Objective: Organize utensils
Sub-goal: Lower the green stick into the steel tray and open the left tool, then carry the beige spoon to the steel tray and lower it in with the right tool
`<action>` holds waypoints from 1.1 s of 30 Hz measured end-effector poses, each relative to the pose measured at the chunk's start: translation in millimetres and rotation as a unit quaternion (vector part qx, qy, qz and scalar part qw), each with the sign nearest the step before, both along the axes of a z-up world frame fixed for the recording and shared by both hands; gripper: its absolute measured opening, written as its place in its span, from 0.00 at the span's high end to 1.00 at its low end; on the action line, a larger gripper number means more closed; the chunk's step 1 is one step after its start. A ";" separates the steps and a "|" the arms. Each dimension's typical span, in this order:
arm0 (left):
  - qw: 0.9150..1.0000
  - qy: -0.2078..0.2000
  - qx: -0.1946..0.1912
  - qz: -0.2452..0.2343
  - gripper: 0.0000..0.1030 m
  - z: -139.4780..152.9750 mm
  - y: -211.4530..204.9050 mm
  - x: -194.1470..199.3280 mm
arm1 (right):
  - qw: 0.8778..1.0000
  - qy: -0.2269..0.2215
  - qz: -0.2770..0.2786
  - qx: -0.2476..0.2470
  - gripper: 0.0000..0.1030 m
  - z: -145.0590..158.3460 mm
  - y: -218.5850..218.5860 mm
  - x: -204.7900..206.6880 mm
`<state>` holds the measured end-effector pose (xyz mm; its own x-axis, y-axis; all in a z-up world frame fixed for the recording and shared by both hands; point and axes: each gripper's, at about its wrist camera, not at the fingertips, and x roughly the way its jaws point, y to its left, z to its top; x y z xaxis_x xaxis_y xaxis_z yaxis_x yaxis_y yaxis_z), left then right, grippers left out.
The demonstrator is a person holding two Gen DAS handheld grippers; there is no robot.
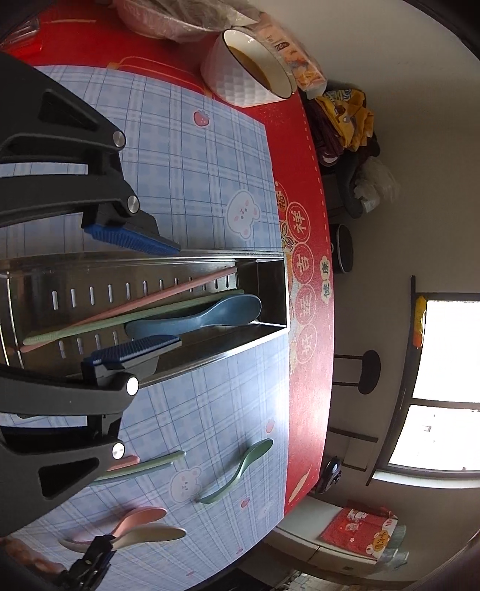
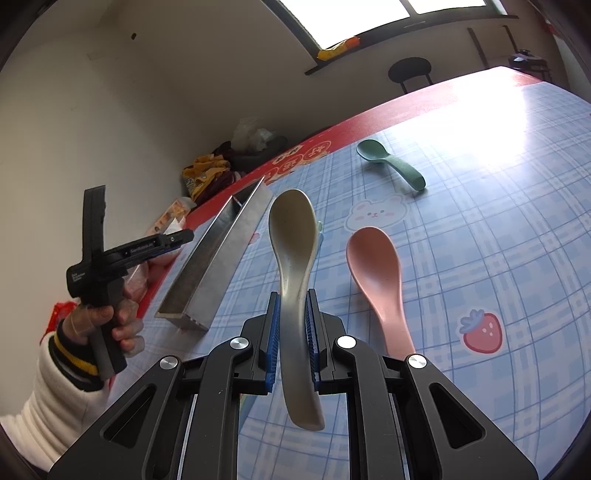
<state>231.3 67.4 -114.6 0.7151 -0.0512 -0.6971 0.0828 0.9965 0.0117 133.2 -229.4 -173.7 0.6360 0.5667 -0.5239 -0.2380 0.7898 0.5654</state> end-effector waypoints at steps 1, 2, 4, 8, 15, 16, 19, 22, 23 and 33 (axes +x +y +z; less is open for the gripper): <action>1.000 -0.010 0.004 -0.004 0.48 0.1 0.7 -7.9 | 1.000 0.001 -0.001 -0.002 0.87 0.2 0.8 -0.1; 1.000 -0.019 0.006 -0.007 0.42 0.1 1.8 -15.0 | 1.000 0.001 -0.002 -0.006 0.87 0.6 2.0 -0.2; 0.999 -0.036 0.008 -0.012 0.31 -0.9 6.0 -28.4 | 1.000 0.004 -0.004 -0.013 0.87 1.0 3.9 0.6; 0.996 -0.083 0.007 0.002 0.09 -1.0 18.3 -52.0 | 1.000 0.012 -0.011 -0.025 0.87 0.0 7.2 4.2; 0.991 -0.130 -0.016 0.009 0.06 -2.7 39.2 -70.8 | 0.998 0.026 -0.033 -0.056 0.87 0.1 10.7 10.4; 0.990 -0.135 -0.030 0.006 0.06 -1.9 43.4 -73.4 | 0.997 0.027 -0.034 -0.064 0.87 1.4 12.6 10.4; 0.989 -0.136 -0.056 0.002 0.06 -2.9 50.2 -74.8 | 0.995 0.034 -0.035 -0.083 0.87 5.6 18.3 13.8; 0.991 -0.127 -0.041 0.019 0.06 -5.3 49.8 -73.2 | 0.996 0.037 -0.032 -0.079 0.87 15.2 25.3 22.4; 0.991 -0.127 -0.043 0.024 0.06 -5.8 50.7 -73.4 | 0.996 0.034 -0.029 -0.080 0.87 19.7 29.3 26.4; 0.990 -0.129 -0.051 0.041 0.06 -7.4 55.8 -74.6 | 0.994 0.079 0.013 -0.074 0.87 34.7 108.4 103.0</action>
